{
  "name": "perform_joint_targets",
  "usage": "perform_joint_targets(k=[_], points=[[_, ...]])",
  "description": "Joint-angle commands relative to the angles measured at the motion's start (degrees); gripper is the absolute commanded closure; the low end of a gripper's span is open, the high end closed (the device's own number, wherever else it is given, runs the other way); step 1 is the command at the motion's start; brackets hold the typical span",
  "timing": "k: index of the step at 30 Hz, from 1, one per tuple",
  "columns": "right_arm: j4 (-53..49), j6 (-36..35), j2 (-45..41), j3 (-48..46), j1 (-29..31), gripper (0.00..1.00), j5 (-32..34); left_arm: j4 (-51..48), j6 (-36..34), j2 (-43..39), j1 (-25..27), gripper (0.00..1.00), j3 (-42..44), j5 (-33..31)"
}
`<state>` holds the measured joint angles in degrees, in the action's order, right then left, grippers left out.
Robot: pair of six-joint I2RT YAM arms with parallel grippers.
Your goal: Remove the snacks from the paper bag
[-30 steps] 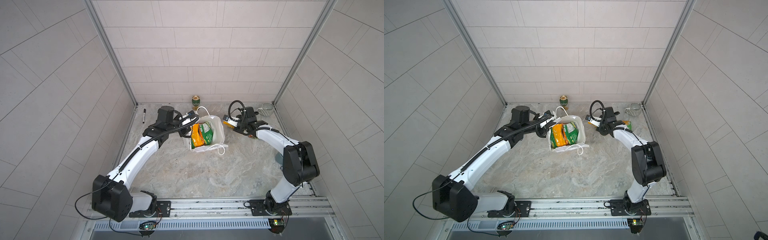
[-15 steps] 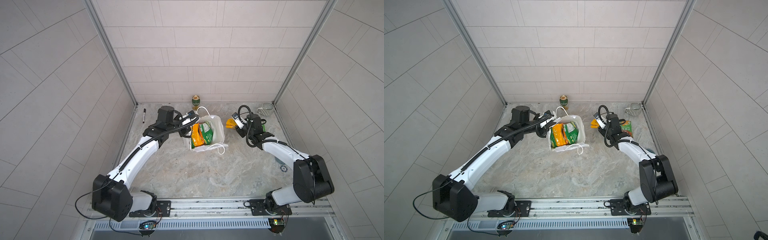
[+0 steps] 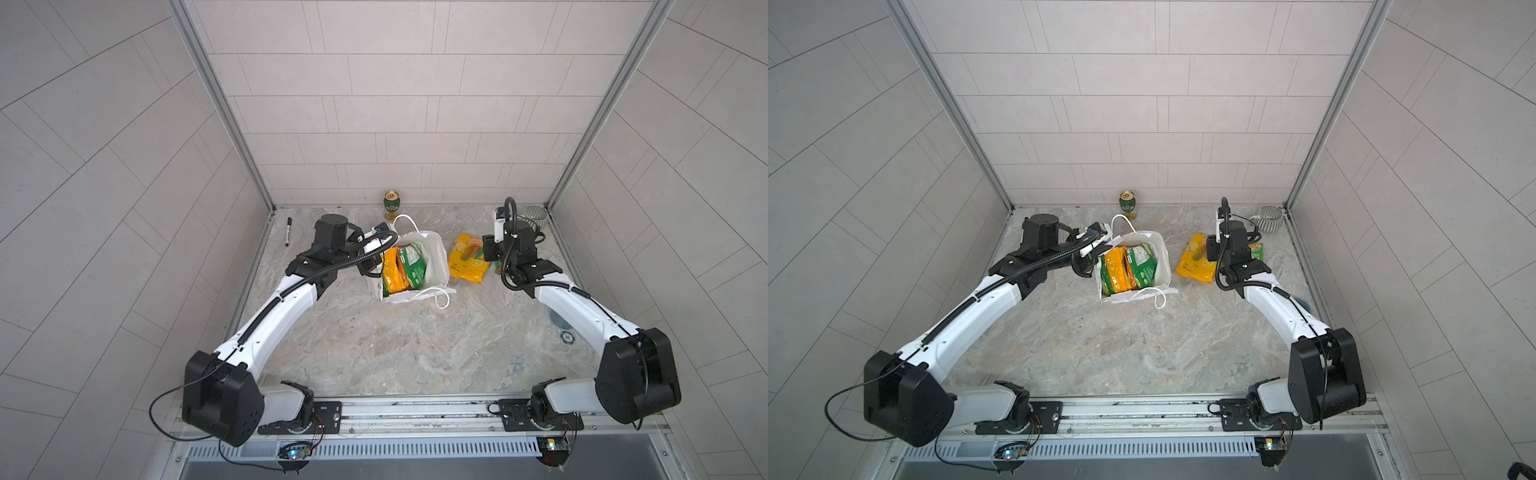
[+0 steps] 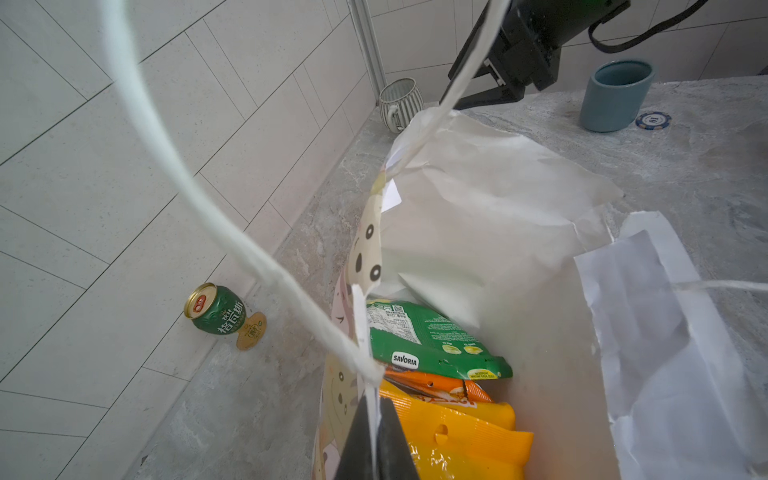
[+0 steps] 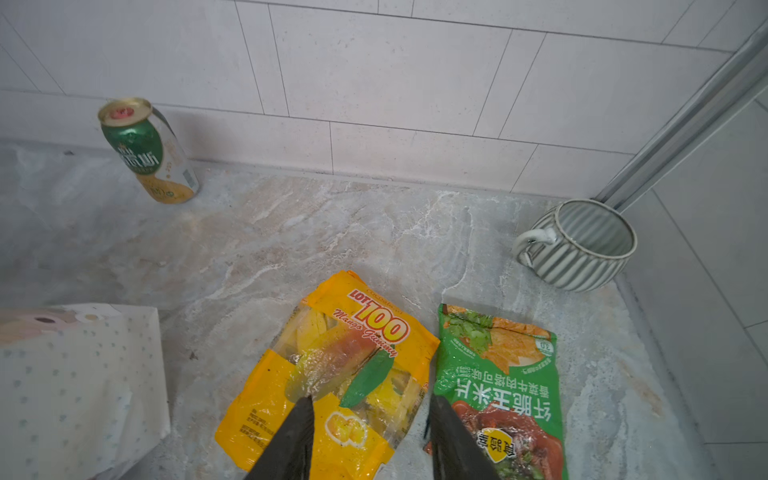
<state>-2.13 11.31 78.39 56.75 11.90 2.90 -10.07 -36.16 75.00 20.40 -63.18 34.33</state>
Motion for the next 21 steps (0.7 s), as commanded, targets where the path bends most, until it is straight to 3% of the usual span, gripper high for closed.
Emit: perform_joint_targets(k=[1,4,7,9,11,15,21], points=[[-7.9,15.0,0.6,3.6,2.3,0.68,-7.5,2.2,0.8,-0.9,0.5,1.0,-0.2,1.2],[-16.7,15.8,4.2,7.2,7.1,0.82,-5.1,1.7,1.3,-0.7,0.5,1.0,-0.5,1.4],[-10.5,15.5,8.3,4.1,10.3,0.84,-6.6,2.1,1.1,-0.9,0.5,1.0,0.0,1.2],[-10.3,16.5,11.8,5.3,11.4,0.95,-6.7,2.5,1.1,-0.8,0.5,1.0,0.1,1.1],[-10.4,16.8,15.6,8.0,11.9,1.0,-7.2,2.3,1.2,-0.7,0.5,1.0,0.1,1.5],[-12.0,14.2,24.6,15.3,13.3,1.0,-3.6,1.7,1.4,-0.8,0.5,1.0,-0.5,1.7],[-25.3,11.2,38.3,30.9,15.3,1.0,0.4,1.4,1.1,-1.1,0.5,1.0,-0.4,1.4]])
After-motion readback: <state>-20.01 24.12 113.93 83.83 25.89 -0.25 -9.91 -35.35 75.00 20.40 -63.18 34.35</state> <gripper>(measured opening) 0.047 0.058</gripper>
